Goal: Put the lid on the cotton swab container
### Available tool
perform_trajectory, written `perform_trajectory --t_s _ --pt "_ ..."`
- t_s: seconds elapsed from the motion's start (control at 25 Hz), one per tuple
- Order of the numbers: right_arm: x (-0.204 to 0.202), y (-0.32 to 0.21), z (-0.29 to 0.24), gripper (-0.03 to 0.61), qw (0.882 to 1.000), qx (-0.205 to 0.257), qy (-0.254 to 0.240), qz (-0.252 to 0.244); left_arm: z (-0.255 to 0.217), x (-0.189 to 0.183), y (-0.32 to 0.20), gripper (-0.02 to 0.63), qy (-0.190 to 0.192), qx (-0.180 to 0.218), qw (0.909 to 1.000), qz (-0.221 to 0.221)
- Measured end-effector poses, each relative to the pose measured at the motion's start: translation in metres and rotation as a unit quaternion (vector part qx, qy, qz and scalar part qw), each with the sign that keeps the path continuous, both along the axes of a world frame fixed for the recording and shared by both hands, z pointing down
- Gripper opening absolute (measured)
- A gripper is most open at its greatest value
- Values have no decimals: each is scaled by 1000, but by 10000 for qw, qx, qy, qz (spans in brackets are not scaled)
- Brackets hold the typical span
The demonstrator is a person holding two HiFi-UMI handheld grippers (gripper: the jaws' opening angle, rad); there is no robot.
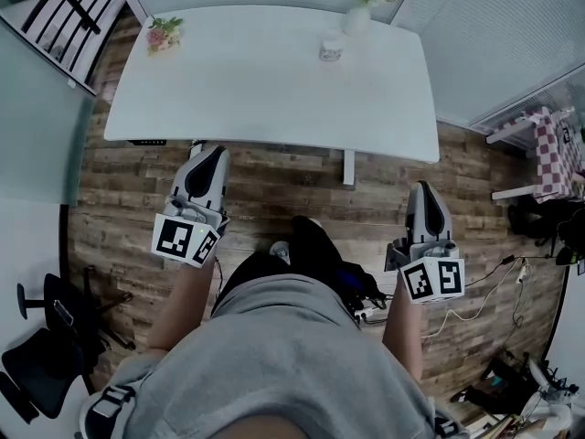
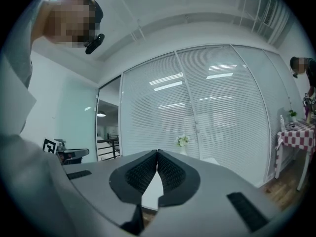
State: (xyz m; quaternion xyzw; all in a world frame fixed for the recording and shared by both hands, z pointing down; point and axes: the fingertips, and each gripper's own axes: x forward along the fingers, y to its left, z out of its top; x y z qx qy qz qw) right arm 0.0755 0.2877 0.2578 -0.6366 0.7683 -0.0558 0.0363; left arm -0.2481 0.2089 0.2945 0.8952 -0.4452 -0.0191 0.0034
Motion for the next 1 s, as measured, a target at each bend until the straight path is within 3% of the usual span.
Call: perform_trajectory --t_s 0.48,1.0 --pt "10 -67 3 25 9993 22 -53 -360 1 16 -47 6 -94 -8 9999 -131" --pt "59 -174 8 25 9982 -63 -138 -576 2 74 -137 6 -375 -36 9991 -191"
